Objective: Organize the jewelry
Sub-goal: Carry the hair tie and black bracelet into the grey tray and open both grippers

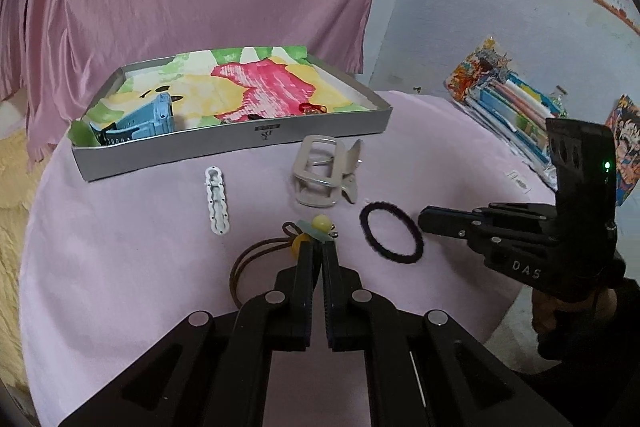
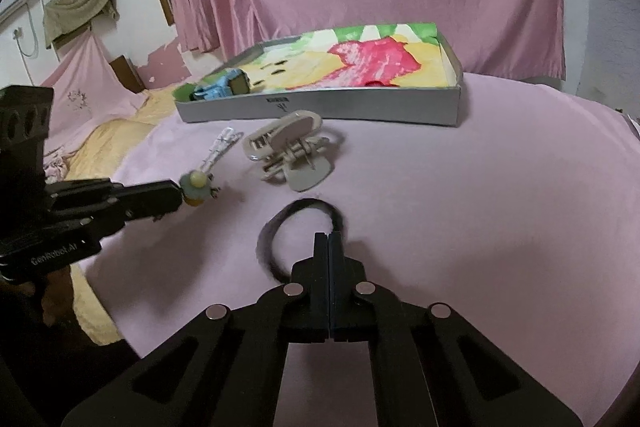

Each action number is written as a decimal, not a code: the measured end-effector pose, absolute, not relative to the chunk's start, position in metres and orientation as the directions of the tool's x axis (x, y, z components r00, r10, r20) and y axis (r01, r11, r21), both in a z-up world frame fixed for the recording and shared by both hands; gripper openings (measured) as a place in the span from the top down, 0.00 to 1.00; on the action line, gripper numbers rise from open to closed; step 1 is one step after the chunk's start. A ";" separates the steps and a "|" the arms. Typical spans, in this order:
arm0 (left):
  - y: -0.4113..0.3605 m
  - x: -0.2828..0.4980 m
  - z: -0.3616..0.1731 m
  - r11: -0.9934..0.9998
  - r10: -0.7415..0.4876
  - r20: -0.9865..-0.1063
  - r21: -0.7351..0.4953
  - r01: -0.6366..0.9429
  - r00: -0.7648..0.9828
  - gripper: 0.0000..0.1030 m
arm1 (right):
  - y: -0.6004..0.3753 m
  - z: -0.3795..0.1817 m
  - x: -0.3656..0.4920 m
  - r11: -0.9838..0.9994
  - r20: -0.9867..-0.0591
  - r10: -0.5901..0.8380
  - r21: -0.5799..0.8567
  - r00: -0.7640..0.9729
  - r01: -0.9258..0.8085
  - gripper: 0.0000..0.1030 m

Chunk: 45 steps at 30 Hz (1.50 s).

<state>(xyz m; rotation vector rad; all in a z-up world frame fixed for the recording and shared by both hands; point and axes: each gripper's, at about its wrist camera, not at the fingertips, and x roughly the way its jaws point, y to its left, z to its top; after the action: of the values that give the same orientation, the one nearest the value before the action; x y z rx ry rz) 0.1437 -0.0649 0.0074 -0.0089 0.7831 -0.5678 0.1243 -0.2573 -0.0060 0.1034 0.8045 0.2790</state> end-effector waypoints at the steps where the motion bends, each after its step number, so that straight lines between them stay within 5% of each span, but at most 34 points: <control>1: -0.065 0.142 0.008 0.850 -0.488 -0.663 -0.215 0.481 0.567 0.96 | -0.257 -0.007 0.124 0.958 -0.698 0.285 0.197 0.656 -0.207 0.99; 32: -0.063 0.140 0.008 0.857 -0.486 -0.657 -0.228 0.463 0.576 0.96 | -0.244 -0.014 0.147 0.971 -0.725 0.236 0.148 0.647 -0.189 0.95; 45: -0.058 0.154 0.040 0.860 -0.497 -0.580 -0.229 0.456 0.645 0.96 | -0.259 0.023 0.140 0.963 -0.613 0.271 0.179 0.742 -0.204 0.96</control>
<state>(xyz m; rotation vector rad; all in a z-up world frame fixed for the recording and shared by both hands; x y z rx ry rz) 0.1536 -0.0577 0.0405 -0.0643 0.6793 -0.5428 0.1402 -0.2585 0.0226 0.1025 0.6875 0.2607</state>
